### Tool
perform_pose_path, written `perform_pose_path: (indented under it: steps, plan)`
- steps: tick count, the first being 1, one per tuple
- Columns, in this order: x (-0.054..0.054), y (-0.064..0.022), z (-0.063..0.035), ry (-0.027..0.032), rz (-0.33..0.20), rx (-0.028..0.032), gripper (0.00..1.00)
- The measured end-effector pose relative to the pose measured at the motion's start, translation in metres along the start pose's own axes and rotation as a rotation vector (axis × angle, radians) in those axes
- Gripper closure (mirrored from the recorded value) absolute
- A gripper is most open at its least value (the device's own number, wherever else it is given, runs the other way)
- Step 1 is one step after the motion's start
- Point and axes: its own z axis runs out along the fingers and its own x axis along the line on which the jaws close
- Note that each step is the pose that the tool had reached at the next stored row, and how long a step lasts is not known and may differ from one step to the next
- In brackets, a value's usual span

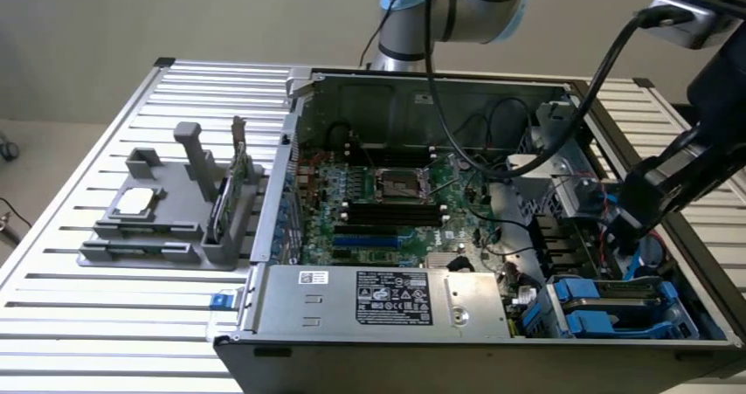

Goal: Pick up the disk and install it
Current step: 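Insert the first disk wire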

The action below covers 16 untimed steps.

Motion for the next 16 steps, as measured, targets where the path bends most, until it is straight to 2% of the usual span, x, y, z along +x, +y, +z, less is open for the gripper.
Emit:
perform_pose_path:
  steps: [16]
  plan:
    - [-0.0002, -0.0001, 0.0028, -0.0166, 0.245, -0.012, 0.74]
